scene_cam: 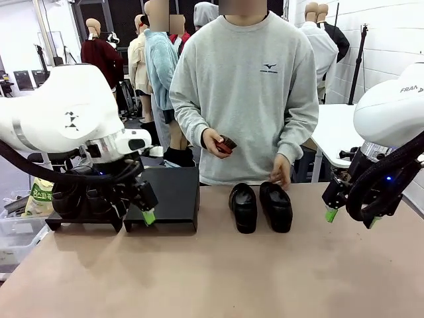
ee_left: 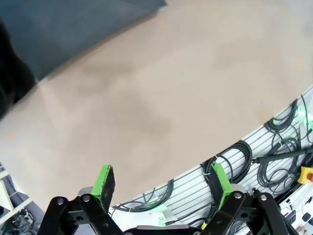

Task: Organize the shoes by placing them on the stand.
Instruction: Pick up one Shoe and place it in the middle of the table.

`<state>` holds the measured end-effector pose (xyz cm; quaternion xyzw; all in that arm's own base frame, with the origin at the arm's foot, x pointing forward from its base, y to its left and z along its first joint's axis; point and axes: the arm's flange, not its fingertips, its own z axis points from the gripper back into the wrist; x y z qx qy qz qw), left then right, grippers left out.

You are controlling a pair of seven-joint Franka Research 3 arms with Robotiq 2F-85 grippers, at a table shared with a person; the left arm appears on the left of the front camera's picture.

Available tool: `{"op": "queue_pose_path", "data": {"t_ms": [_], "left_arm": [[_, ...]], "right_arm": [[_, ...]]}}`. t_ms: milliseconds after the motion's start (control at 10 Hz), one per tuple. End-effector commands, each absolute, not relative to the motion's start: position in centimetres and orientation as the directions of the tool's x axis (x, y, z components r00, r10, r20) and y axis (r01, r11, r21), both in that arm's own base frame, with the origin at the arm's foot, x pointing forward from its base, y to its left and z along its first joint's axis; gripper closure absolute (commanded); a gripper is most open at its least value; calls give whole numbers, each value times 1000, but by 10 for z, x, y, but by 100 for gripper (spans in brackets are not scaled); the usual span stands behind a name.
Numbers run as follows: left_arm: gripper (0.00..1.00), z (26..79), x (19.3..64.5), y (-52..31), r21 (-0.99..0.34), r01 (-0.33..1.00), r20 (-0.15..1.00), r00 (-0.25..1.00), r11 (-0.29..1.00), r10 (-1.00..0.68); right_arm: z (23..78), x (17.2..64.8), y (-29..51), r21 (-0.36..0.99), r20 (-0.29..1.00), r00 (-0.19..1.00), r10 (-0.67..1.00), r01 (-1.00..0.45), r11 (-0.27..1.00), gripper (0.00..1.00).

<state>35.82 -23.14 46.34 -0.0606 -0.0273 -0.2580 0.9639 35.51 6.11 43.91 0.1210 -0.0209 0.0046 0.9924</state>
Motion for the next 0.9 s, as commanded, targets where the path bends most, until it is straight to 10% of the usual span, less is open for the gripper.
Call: {"op": "queue_pose_path", "data": {"t_ms": [0,800], "left_arm": [[0,453,328,-271,-113,401,83,916,909,-393],[0,447,313,-290,-100,403,64,915,910,-399]], "right_arm": [[438,355,61,239,42,999,8,-18,971,0],[438,355,61,239,42,999,8,-18,971,0]]}}
